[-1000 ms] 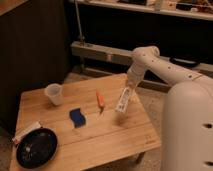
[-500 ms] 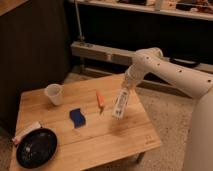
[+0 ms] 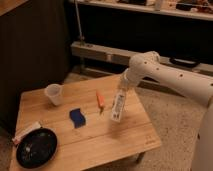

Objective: Stand the bottle upright

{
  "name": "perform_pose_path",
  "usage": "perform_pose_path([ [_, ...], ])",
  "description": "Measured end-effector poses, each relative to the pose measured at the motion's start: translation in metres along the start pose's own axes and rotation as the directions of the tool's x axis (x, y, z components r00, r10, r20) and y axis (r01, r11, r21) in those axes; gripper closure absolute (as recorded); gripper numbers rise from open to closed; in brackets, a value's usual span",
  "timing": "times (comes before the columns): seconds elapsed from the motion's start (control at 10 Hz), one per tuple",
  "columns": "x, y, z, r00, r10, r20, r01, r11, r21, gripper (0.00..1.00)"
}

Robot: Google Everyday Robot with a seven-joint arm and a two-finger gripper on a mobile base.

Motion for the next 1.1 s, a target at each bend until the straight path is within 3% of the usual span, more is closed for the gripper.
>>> perform_pose_path([
  [0.6,0.0002,-0.0040,0.0027,1.000,-0.006,0.010,0.006,0.999,0.031,0.86],
  [1.1,0.0009,-0.0043,0.0050,0.999,-0.018,0.026,0.018,1.000,0.021,0.86],
])
